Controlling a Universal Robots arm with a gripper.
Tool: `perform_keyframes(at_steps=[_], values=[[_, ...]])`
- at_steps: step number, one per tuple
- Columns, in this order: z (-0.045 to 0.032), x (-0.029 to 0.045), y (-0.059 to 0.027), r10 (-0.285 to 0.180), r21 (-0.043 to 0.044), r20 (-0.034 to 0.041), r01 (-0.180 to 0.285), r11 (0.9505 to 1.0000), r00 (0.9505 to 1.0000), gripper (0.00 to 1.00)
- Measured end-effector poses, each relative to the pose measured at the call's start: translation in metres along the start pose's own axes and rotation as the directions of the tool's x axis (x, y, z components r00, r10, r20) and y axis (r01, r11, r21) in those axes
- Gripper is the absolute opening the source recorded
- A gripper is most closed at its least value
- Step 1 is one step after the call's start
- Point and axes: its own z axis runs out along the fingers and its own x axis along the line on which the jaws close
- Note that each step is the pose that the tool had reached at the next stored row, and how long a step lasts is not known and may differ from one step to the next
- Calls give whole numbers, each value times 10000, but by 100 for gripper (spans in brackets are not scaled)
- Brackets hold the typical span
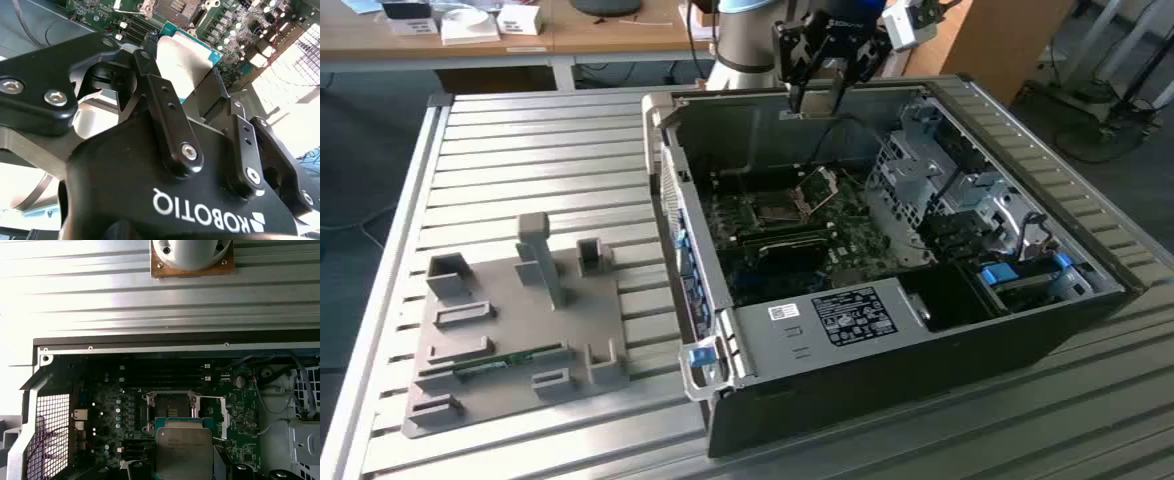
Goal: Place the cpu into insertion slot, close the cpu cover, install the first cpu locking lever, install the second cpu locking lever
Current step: 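Place the cpu into insertion slot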
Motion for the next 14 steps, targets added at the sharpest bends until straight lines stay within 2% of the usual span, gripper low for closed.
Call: perform_keyframes(at_steps=[14], values=[[28,0,-3,0,0,3,0,10000,10000,54]])
